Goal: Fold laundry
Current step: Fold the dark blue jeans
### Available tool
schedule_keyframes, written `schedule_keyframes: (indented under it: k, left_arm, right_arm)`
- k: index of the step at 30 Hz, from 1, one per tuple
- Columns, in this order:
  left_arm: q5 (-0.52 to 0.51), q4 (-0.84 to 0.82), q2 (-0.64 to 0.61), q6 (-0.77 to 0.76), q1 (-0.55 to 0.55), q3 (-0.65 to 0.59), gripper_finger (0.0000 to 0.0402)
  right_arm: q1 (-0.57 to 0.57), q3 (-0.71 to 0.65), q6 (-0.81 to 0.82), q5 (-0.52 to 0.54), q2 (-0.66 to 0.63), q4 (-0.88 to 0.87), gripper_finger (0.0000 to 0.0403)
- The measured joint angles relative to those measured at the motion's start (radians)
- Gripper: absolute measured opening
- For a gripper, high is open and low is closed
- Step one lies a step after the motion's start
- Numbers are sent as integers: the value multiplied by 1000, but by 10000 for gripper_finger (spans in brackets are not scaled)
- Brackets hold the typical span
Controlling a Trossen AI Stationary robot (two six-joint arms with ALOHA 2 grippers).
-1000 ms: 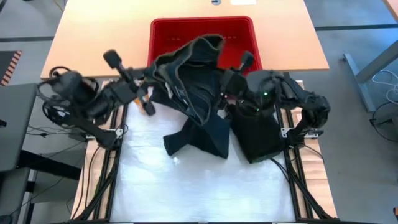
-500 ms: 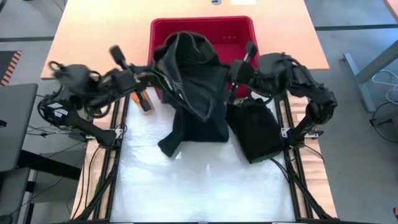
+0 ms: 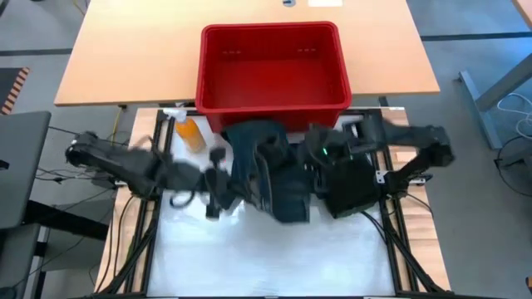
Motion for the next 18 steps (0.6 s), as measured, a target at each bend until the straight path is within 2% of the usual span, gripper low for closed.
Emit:
schedule_keyframes:
  k: [3,5,7,10,14,16,18]
  left_arm:
    - [-37,299,-12,6,-109,-218,13]
    - [-69,533,-9,35,-187,-364,13]
    - [-104,787,23,85,-242,-487,13]
    - [-126,1047,66,148,-302,-627,13]
    - [-61,1326,112,110,-339,-714,13]
    - [7,1362,134,88,-354,-719,13]
    - [26,1374,156,84,-374,-720,13]
  right_arm:
    - [38,-314,78,-34,-121,255,33]
    - [72,-533,140,-54,-190,484,33]
    - [113,-723,172,-55,-229,736,33]
    - [186,-939,178,-41,-233,1083,33]
    - [267,-1098,161,42,-158,1541,33]
    - [301,-1129,125,70,-94,1702,33]
    - [328,-1135,98,71,-28,1809,33]
